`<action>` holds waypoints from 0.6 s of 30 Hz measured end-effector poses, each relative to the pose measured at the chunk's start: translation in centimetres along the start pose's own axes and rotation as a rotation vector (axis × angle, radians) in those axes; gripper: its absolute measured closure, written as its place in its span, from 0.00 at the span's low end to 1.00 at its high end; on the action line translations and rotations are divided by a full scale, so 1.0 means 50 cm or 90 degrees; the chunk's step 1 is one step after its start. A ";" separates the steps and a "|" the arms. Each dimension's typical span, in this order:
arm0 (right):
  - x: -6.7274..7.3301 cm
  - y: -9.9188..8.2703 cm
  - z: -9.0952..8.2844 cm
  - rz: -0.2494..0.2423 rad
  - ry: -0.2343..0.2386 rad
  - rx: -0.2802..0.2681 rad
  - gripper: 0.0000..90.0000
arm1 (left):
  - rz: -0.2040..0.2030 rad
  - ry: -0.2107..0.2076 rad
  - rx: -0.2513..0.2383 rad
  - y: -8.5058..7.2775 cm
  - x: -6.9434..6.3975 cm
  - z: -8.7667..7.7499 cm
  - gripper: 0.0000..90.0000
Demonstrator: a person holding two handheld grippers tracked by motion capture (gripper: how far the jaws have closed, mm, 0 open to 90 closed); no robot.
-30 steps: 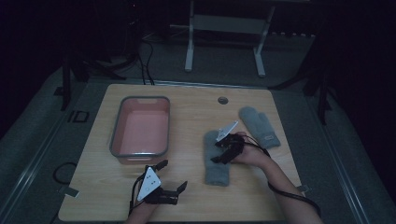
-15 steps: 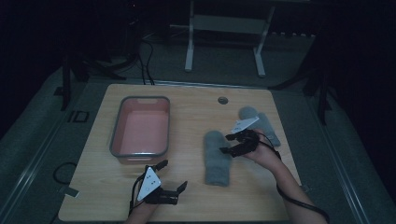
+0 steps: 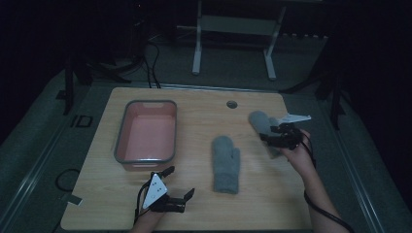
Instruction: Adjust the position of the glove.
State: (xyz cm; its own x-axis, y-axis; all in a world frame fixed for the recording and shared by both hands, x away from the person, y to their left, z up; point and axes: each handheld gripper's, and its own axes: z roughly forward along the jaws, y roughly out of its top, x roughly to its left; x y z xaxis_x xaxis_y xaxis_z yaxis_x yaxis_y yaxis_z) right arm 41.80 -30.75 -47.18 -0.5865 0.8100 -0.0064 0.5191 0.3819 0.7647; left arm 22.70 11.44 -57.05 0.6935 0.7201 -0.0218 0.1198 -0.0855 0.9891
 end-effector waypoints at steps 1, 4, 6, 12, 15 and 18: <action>-0.010 -0.001 -0.001 0.010 -0.011 -0.002 0.44 | 0.000 0.000 0.000 0.000 0.000 0.000 0.00; -0.040 -0.006 0.000 0.046 -0.030 -0.019 0.47 | 0.000 0.001 0.000 0.000 0.000 0.000 0.00; -0.058 -0.009 0.007 0.065 -0.033 -0.021 0.48 | -0.001 0.001 -0.001 0.000 0.001 0.000 0.00; -0.091 -0.019 0.060 0.095 -0.052 0.013 0.50 | -0.002 -0.001 0.000 0.000 0.001 0.000 0.00; -0.098 -0.022 0.090 0.089 -0.071 0.034 0.50 | -0.002 -0.001 0.000 0.000 0.001 0.000 0.00; -0.108 -0.025 0.117 0.094 -0.087 0.039 0.48 | -0.003 -0.002 -0.002 0.000 0.001 0.000 0.00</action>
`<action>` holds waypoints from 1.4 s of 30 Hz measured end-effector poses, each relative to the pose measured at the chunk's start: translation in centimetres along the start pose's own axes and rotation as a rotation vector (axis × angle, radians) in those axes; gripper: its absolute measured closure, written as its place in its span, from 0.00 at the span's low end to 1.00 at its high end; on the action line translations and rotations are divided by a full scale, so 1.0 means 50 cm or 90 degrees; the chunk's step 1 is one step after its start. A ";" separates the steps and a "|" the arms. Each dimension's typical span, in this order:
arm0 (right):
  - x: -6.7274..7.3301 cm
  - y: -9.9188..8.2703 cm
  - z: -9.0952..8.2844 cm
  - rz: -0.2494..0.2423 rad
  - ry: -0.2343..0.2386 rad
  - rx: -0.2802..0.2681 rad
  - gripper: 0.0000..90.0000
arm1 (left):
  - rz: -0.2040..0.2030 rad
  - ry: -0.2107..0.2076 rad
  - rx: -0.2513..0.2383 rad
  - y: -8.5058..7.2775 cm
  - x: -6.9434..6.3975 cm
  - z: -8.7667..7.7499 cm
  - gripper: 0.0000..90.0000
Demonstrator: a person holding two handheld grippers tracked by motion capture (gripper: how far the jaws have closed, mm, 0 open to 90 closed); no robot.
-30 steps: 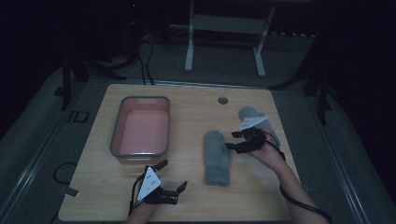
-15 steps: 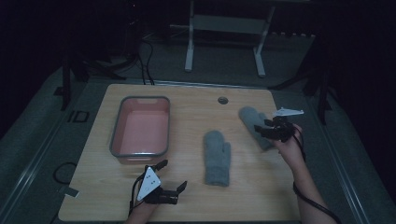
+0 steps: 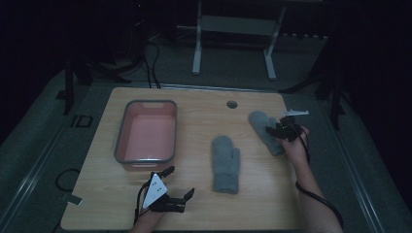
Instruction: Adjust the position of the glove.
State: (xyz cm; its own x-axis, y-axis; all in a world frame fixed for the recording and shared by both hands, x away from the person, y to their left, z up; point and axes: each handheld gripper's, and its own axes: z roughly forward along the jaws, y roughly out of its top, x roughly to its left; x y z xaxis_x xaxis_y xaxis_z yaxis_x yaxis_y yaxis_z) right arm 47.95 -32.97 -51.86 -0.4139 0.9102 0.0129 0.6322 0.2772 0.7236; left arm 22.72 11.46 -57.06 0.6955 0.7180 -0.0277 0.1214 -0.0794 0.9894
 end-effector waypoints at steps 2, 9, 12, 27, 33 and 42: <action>-0.003 0.001 0.015 -0.001 -0.001 0.010 0.47 | -0.001 0.000 0.000 0.000 0.000 0.000 0.00; 0.006 -0.014 0.050 -0.036 -0.015 0.051 0.63 | -0.001 0.000 -0.002 0.000 0.000 -0.001 0.00; 0.010 -0.015 0.045 -0.028 -0.024 0.055 0.82 | -0.002 0.001 -0.002 0.000 0.000 -0.001 0.00; 0.070 -0.062 -0.111 0.137 -0.083 -0.015 0.90 | 0.000 0.001 0.004 0.000 -0.001 0.000 0.00; 0.112 -0.108 -0.162 0.152 -0.101 0.010 0.89 | 0.005 -0.004 0.009 0.002 -0.003 0.001 0.00; 0.158 -0.156 -0.206 0.166 -0.104 0.015 0.89 | 0.010 -0.004 -0.006 0.009 -0.006 -0.002 0.00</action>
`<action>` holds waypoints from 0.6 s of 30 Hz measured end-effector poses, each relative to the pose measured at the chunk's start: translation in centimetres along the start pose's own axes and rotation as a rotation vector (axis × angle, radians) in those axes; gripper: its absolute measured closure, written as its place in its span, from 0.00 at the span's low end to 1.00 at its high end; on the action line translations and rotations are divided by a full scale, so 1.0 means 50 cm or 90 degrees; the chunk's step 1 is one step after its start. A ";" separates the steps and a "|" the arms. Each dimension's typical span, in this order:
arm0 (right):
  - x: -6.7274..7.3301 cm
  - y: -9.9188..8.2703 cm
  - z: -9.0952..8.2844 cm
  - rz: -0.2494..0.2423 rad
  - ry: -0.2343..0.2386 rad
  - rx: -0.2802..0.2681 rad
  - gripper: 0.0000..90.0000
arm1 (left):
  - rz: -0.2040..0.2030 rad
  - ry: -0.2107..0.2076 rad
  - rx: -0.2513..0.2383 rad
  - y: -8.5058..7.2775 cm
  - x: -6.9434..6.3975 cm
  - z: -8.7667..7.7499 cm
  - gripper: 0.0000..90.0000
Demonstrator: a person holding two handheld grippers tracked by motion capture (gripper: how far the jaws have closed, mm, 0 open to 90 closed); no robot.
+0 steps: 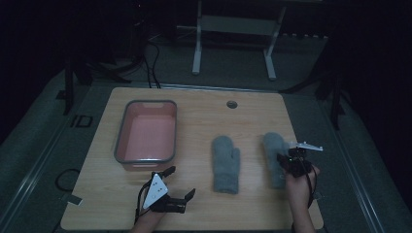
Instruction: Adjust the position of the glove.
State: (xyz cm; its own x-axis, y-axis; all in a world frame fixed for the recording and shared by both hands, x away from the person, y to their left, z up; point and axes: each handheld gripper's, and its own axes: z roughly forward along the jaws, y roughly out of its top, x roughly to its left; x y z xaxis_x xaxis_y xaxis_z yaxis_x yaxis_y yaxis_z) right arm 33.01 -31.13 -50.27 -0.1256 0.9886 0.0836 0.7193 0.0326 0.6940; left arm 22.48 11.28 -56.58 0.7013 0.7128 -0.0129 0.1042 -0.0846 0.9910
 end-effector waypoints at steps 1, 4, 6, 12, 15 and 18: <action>0.000 -0.003 0.000 0.002 0.001 -0.001 0.89 | 0.003 -0.001 -0.003 0.002 -0.001 -0.001 0.00; 0.001 -0.012 0.014 0.002 -0.007 0.009 0.89 | 0.004 0.000 -0.002 0.002 -0.002 -0.001 0.00; -0.005 -0.016 0.024 0.012 -0.015 0.011 0.89 | 0.004 0.001 0.001 0.000 -0.002 0.000 0.00; -0.018 -0.038 0.060 0.048 0.004 0.018 0.86 | 0.007 0.000 0.003 0.000 -0.003 0.002 0.00; -0.011 -0.040 0.065 0.029 -0.004 0.009 0.82 | 0.007 -0.002 0.004 -0.001 -0.002 0.002 0.00; -0.013 -0.039 0.066 0.031 0.003 0.008 0.76 | 0.007 -0.004 0.006 0.000 -0.003 0.002 0.00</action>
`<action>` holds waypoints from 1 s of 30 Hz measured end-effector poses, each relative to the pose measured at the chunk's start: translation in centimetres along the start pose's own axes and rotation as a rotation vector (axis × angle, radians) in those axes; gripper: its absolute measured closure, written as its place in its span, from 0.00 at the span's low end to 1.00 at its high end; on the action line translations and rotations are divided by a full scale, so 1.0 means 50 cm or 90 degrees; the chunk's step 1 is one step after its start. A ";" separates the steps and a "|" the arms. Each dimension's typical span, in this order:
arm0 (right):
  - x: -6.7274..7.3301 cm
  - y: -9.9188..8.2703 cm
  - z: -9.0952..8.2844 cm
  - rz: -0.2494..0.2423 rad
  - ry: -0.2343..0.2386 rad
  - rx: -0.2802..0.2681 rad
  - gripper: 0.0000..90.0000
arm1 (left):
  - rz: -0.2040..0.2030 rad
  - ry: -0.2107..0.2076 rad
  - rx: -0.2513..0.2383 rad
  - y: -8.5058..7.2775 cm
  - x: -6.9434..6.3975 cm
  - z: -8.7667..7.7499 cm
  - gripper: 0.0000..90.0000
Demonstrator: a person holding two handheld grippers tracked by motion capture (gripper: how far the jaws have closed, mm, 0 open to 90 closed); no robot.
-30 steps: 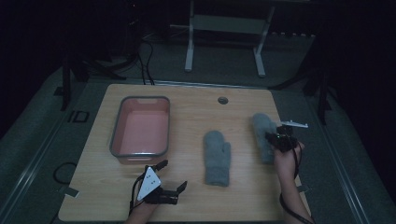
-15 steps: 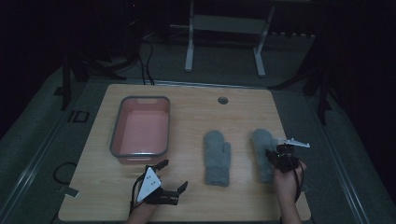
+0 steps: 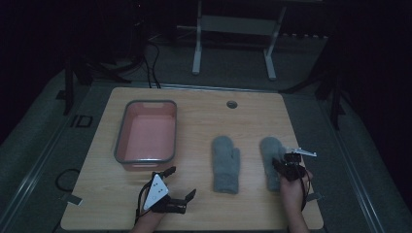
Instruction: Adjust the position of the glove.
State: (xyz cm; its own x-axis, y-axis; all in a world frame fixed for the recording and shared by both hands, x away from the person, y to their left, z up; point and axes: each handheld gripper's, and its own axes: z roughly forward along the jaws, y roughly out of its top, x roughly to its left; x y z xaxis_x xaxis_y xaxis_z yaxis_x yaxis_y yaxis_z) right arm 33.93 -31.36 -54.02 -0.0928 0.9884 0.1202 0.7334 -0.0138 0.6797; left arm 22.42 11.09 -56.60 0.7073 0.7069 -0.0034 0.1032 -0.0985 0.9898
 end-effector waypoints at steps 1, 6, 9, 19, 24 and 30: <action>-0.001 0.001 -0.001 0.000 0.004 -0.002 0.73 | 0.000 0.000 0.001 0.000 0.000 0.000 0.00; -0.001 0.013 -0.037 -0.034 0.032 -0.026 0.51 | -0.002 0.000 -0.002 0.001 0.000 -0.002 0.00; 0.003 0.015 -0.048 -0.077 0.033 -0.033 0.52 | -0.002 -0.001 0.002 0.001 0.000 0.000 0.00; -0.005 -0.017 0.000 -0.099 0.012 -0.009 0.60 | -0.008 -0.005 0.004 0.001 0.001 0.003 0.00; 0.007 -0.021 0.003 -0.087 -0.009 -0.015 0.82 | 0.003 -0.024 0.011 0.000 -0.002 0.009 0.00; 0.023 -0.003 -0.016 -0.055 -0.033 -0.019 0.89 | -0.001 -0.024 0.003 0.005 0.002 0.004 0.00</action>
State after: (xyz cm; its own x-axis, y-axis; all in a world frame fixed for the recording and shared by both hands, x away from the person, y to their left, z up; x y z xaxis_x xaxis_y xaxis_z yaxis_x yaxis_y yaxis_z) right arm 33.17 -30.33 -53.40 -0.1192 0.9926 0.0226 0.7041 0.0685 0.7068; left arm 22.68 10.99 -56.36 0.7329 0.6802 -0.0101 0.1073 -0.1009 0.9891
